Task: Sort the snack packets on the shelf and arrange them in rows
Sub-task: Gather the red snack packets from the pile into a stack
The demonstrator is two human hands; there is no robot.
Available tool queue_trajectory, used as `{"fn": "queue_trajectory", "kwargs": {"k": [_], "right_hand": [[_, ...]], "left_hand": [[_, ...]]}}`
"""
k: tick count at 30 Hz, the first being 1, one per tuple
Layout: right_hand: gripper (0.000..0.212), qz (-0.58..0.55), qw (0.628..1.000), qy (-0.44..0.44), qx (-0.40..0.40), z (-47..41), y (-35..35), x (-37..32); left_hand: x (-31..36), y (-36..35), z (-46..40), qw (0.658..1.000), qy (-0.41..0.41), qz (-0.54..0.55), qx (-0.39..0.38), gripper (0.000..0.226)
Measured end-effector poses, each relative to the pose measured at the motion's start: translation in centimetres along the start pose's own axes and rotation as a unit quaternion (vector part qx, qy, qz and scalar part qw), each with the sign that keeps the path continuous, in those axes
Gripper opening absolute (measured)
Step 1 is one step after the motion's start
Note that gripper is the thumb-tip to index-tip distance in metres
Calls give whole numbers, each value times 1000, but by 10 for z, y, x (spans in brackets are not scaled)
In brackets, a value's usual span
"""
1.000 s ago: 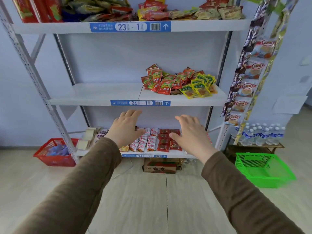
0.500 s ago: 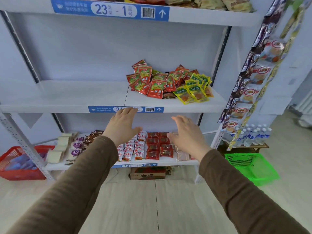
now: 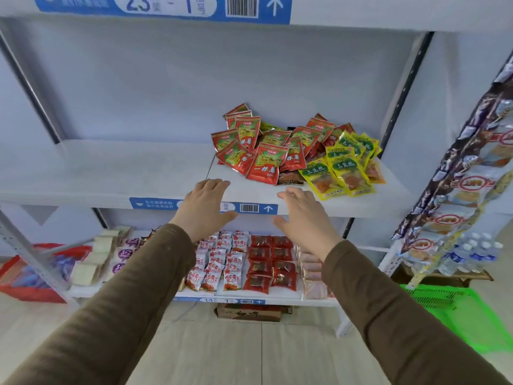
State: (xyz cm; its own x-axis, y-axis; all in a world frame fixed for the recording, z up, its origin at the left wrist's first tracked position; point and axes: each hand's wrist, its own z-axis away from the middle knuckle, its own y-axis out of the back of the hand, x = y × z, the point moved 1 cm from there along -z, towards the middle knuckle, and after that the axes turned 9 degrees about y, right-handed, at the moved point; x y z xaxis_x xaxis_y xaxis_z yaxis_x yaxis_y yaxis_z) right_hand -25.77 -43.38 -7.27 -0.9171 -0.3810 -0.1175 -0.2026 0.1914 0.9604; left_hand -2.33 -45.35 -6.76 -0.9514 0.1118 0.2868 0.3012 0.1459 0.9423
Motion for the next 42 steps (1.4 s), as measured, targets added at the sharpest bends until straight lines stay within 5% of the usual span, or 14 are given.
{"fn": "queue_trajectory", "kwargs": {"k": [26,33,42], "right_hand": [[73,-5,999,14,32,-286,-55,68],[97,-6,1000,3,1,-359,-66,108],[135,31,996,-20,-87,-420,-101,123]], "left_hand": [[-76,-37,-269,998,23,37,-34,72],[-87,-49,-325,995,87,26,-36,75],[-121,-96,-376,965,232,83,-92,105]]}}
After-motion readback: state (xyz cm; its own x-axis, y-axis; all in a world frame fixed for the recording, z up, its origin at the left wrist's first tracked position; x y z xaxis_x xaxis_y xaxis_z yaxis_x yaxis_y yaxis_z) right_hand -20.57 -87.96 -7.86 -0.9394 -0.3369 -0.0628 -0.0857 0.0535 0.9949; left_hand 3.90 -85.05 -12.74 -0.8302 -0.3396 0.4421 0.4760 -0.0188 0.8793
